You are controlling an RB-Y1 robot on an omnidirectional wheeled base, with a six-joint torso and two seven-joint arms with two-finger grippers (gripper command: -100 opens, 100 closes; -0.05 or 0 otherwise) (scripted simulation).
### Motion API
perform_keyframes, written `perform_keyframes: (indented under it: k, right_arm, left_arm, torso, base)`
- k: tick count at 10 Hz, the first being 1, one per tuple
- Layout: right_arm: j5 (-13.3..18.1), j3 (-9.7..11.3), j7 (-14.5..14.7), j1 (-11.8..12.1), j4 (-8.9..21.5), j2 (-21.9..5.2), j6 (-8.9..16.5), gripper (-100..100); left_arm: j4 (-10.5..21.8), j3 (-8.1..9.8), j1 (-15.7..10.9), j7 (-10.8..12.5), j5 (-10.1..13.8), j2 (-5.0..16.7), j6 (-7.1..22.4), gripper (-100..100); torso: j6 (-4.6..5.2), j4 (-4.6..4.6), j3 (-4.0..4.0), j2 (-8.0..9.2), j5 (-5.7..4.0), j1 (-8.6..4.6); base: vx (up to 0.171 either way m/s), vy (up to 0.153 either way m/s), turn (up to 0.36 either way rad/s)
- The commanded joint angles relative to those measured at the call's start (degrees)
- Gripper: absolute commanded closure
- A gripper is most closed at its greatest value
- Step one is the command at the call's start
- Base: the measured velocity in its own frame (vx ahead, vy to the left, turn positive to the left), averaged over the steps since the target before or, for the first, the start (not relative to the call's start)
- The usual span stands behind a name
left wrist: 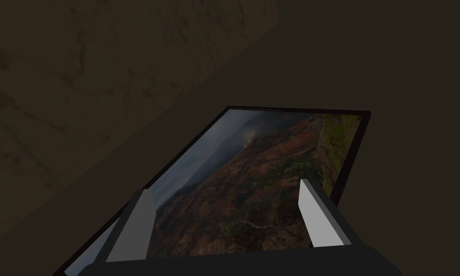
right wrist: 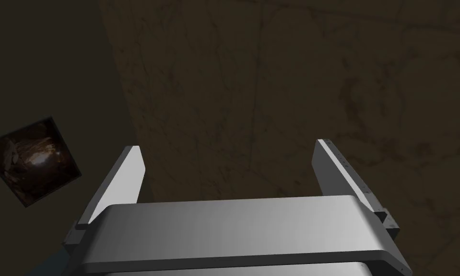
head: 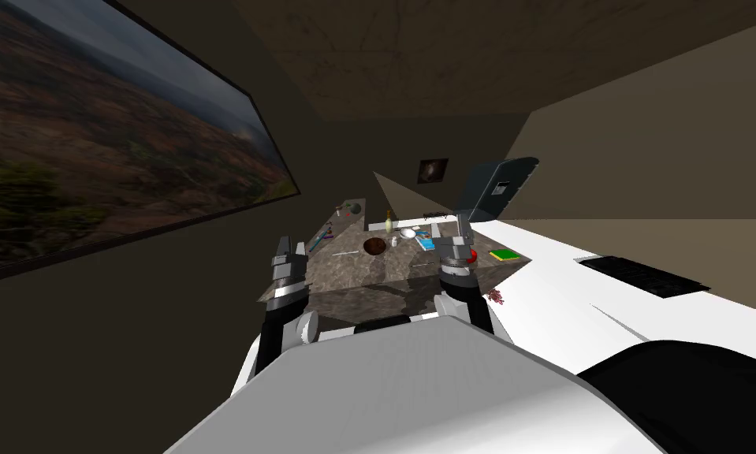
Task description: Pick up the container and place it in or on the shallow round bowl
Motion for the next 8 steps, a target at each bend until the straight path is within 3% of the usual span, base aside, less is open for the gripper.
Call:
perform_keyframes:
  k: [1,5,6,8]
  right_arm:
    - [-0.2,-0.57,1.02,-0.25,0.5,-1.77,0.35,-100]
    - [-1.4,-3.86,6.75,-1.78,3.64,-7.08,2.25,-100]
    - [-1.4,-3.86,7.11,-1.78,3.64,-7.08,2.25,-100]
    - [-2.34,-6.33,10.87,-3.05,6.25,-9.26,3.61,-100]
  left_arm:
    - [0.0,0.0,0.0,0.0,0.0,0.0,0.0,0]
    - [0.0,-0.01,-0.01,0.0,0.0,0.0,0.0,0]
    - [0.0,-0.01,-0.01,0.0,0.0,0.0,0.0,0]
    - [0.0,-0.01,-0.01,0.0,0.0,0.0,0.0,0]
  torso:
    - [0.0,0.0,0.0,0.0,0.0,0.0]
    - [-0.02,0.04,0.1,0.17,0.02,0.1]
    - [-0.02,0.05,0.12,0.21,0.02,0.09]
    - [-0.02,0.03,0.09,0.15,0.02,0.08]
  base:
    - [-0.013,0.009,0.074]
    - [-0.045,0.028,0.157]
    - [-0.045,0.021,0.053]
    - [-0.043,0.034,0.206]
